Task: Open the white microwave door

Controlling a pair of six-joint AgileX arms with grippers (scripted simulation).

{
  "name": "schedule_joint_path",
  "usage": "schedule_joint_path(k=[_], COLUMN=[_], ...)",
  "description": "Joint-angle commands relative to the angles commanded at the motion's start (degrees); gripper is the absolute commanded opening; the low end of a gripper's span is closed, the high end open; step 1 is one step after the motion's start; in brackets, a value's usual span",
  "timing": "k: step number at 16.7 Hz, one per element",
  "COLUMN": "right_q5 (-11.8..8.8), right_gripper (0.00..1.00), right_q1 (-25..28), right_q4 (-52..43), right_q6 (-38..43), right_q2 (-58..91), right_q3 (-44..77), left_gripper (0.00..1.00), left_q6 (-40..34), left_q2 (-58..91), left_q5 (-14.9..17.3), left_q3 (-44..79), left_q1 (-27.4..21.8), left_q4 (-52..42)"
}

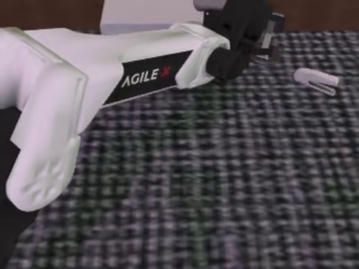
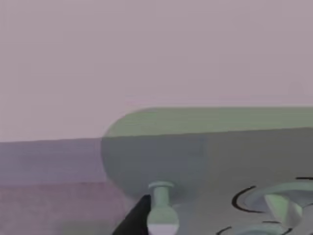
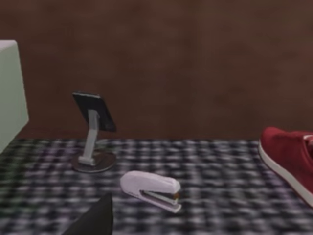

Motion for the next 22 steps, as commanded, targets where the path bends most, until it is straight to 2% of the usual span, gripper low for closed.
schedule_joint_path(k=[7, 10, 13, 22], right_q5=[0.00, 0.00, 0.00, 0.00], right_gripper=[1.00, 1.00, 1.00, 1.00], right_q1=[0.00, 0.00, 0.00, 0.00], right_q4=[0.00, 0.00, 0.00, 0.00], right_q6=[0.00, 0.00, 0.00, 0.00], right_q2=[0.00, 0.00, 0.00, 0.00], right_q3=[0.00, 0.00, 0.00, 0.00], left_gripper=[0.00, 0.00, 0.00, 0.00], left_q6=[-6.69, -8.89, -10.02, -10.08], left_q2=[6.96, 8.61, 9.38, 9.42], left_q5=[8.05, 11.04, 12.64, 12.73], left_q3=[22.43, 29.48, 33.10, 33.32], left_q1=[2.74, 3.86, 4.46, 4.49], left_q4=[-33.79, -43.65, -48.05, -48.30])
